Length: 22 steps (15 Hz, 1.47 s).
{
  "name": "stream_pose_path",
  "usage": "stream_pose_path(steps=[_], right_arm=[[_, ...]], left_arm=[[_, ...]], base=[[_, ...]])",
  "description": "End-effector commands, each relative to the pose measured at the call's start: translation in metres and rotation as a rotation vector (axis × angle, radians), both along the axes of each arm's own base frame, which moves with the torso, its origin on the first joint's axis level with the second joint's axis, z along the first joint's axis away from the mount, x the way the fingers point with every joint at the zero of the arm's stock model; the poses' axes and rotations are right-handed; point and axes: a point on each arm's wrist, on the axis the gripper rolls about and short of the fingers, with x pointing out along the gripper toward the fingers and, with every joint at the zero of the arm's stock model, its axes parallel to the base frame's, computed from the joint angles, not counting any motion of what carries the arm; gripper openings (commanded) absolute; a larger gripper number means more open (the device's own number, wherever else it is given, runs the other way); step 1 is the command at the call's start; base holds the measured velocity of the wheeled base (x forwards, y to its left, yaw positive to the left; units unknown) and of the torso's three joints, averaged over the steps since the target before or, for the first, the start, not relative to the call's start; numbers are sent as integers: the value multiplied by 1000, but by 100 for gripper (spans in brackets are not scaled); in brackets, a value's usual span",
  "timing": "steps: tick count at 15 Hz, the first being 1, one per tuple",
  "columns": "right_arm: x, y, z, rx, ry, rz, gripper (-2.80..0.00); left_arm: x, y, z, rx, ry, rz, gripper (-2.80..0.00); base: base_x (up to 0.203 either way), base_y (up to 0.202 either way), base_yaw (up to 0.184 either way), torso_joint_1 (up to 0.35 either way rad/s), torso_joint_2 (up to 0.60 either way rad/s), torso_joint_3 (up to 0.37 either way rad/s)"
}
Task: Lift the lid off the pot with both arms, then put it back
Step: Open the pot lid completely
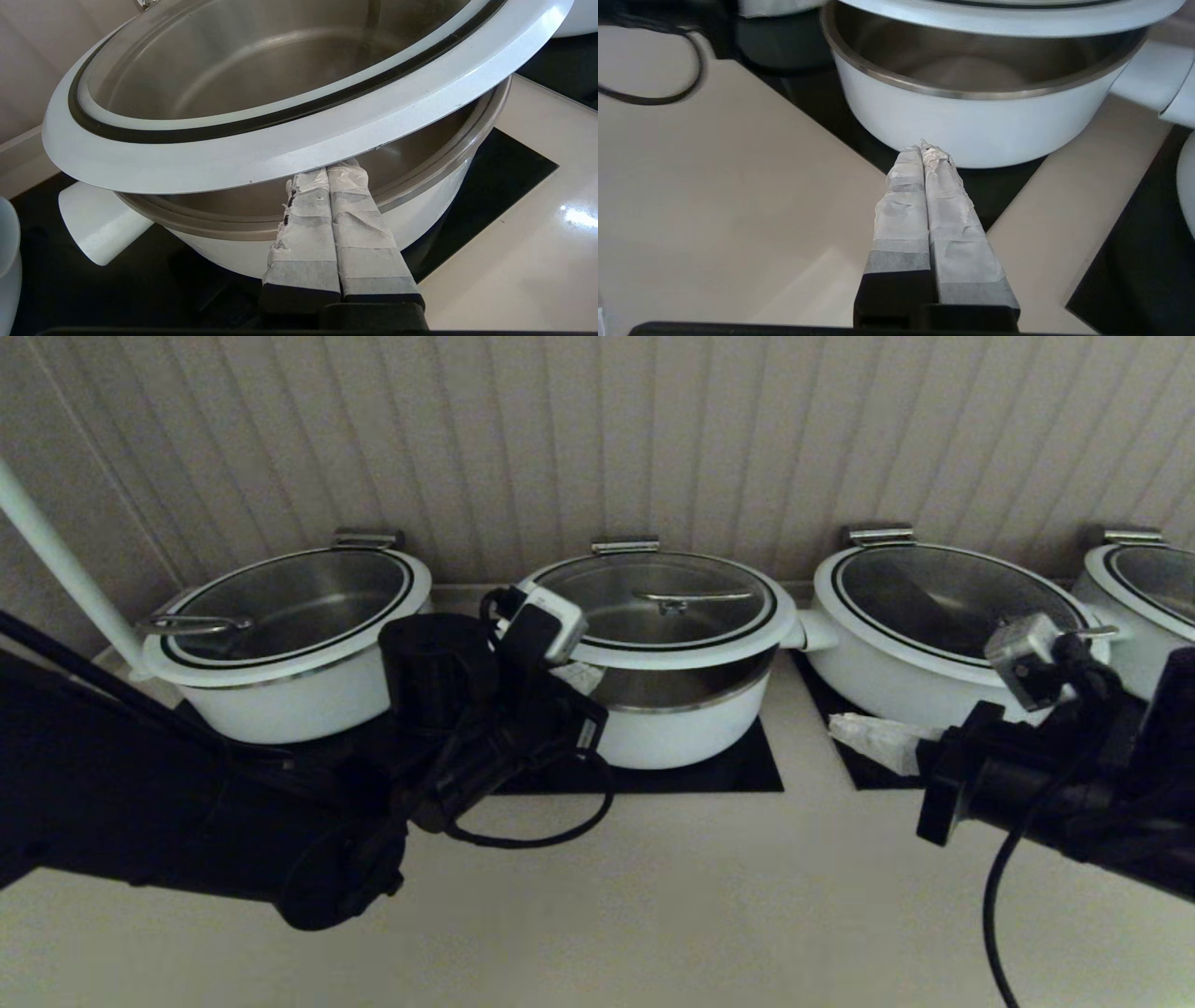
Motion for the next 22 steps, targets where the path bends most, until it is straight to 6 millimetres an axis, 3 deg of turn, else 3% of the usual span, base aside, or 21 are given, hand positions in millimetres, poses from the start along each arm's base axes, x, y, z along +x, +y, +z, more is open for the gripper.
stream_pose_path(steps=[1,9,17,22], right_arm=[[21,4,-9,-12,33,-11,-280],[74,20,-6,-3,0,-18,-280],[95,27,-12,-3,1,-11,-280],[113,37,-9,56,-115,2,-280]], left_arm=[[-1,1,3,-6,-11,2,-280],[0,0,2,-6,-8,2,-280],[0,0,0,-4,-5,1,-280],[0,1,1,-6,-5,3,-280]], base=[[0,0,0,0,0,0],[0,0,0,0,0,0],[0,0,0,0,0,0],[0,0,0,0,0,0]])
